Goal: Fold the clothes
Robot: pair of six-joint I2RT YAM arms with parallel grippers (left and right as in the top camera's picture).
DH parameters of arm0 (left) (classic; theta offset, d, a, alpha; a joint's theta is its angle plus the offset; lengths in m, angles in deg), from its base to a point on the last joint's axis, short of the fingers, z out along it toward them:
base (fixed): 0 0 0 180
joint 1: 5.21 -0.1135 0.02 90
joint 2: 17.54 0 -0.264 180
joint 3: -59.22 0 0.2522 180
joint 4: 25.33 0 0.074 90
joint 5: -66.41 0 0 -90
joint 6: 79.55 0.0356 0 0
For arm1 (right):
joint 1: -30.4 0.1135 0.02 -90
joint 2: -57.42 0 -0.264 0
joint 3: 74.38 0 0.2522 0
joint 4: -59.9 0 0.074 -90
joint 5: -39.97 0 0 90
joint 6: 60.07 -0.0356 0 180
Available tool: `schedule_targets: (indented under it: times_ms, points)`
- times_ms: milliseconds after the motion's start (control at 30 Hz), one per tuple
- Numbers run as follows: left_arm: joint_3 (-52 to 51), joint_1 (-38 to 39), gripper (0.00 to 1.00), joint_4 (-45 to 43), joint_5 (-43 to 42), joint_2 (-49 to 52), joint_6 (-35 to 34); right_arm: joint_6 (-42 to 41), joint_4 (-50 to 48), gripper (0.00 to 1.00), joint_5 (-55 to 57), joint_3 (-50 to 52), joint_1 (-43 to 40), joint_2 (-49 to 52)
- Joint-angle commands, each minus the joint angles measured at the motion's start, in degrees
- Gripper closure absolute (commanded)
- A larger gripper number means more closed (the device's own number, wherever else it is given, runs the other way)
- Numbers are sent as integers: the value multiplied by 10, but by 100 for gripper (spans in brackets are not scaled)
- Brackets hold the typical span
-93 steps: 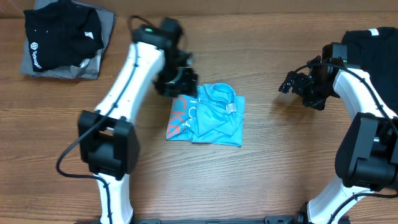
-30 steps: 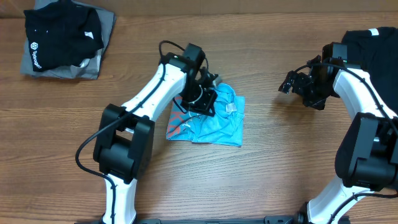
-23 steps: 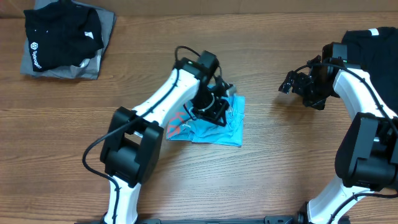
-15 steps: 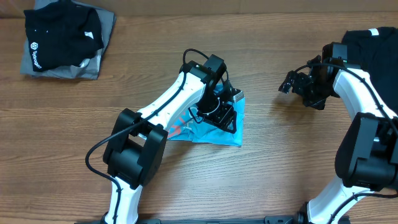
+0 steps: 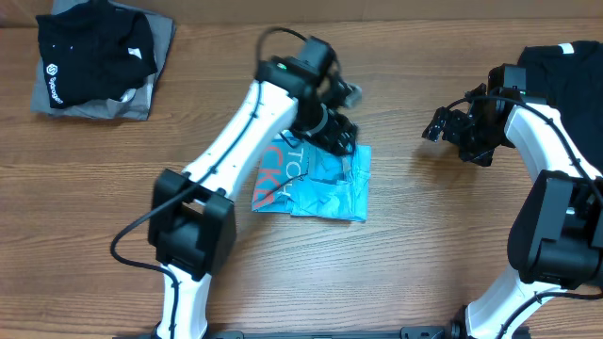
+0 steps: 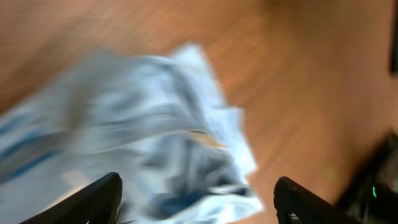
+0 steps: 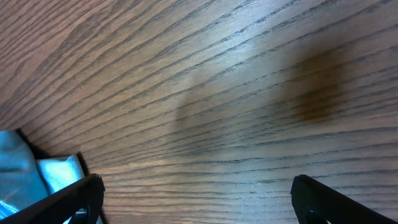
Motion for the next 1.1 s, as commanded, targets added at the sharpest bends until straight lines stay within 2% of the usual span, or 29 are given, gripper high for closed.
schedule_targets:
  times_ms: [0, 267, 567, 1067]
  points:
    - [7, -43, 20, 0, 38, 7, -68, -2, -6, 0, 2, 3, 0, -7]
    - [7, -55, 21, 5, 23, 50, -85, -2, -5, 0, 1, 3, 0, -7]
    - [7, -41, 20, -14, -66, 98, -87, -2, -5, 0, 1, 3, 0, -7]
    - [7, -39, 27, -73, -70, 111, -100, -2, -7, 0, 2, 3, 0, -7]
